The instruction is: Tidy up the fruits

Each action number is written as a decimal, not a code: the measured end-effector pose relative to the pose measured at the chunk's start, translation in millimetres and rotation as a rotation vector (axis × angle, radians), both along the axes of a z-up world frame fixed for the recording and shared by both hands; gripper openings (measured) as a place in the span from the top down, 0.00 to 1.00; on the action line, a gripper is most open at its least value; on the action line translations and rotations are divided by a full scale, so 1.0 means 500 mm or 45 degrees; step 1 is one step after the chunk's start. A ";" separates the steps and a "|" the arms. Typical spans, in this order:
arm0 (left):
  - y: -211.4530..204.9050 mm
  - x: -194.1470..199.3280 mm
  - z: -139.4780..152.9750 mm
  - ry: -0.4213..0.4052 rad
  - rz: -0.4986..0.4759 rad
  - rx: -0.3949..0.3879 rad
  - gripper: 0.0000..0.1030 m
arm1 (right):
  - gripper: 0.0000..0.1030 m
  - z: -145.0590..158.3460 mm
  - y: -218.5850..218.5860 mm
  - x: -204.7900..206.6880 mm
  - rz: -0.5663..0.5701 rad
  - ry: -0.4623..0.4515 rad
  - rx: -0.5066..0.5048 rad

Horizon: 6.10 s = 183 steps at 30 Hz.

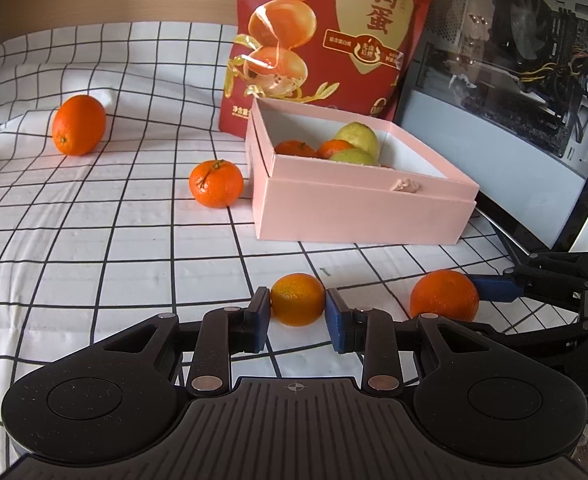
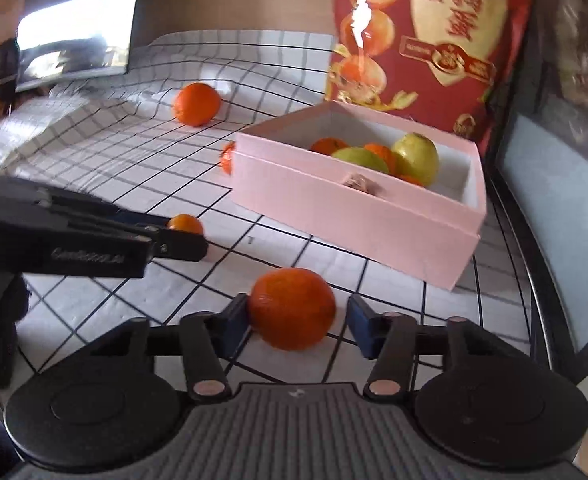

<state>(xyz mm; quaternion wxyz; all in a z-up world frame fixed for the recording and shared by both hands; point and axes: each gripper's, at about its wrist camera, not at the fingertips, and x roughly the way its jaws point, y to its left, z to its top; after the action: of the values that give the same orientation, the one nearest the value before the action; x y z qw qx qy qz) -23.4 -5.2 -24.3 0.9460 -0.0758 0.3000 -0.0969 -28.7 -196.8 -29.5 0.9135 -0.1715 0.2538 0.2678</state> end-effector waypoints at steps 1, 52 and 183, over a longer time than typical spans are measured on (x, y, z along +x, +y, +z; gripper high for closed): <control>0.000 0.000 0.000 0.000 0.000 -0.001 0.67 | 0.56 0.000 0.003 -0.001 0.010 -0.007 -0.011; 0.060 0.329 0.158 -0.113 0.014 -0.161 0.65 | 0.57 0.292 0.013 0.221 -0.317 -0.107 0.195; 0.179 0.182 0.045 0.002 -0.057 -0.032 0.52 | 0.20 0.028 0.006 0.042 0.105 0.038 0.341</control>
<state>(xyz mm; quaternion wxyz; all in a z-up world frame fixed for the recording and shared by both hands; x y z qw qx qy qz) 67.6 84.1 -1.6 0.9422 -0.0811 0.3013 -0.1218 -7.6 -193.6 -15.7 0.9126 -0.0542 0.2219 0.3391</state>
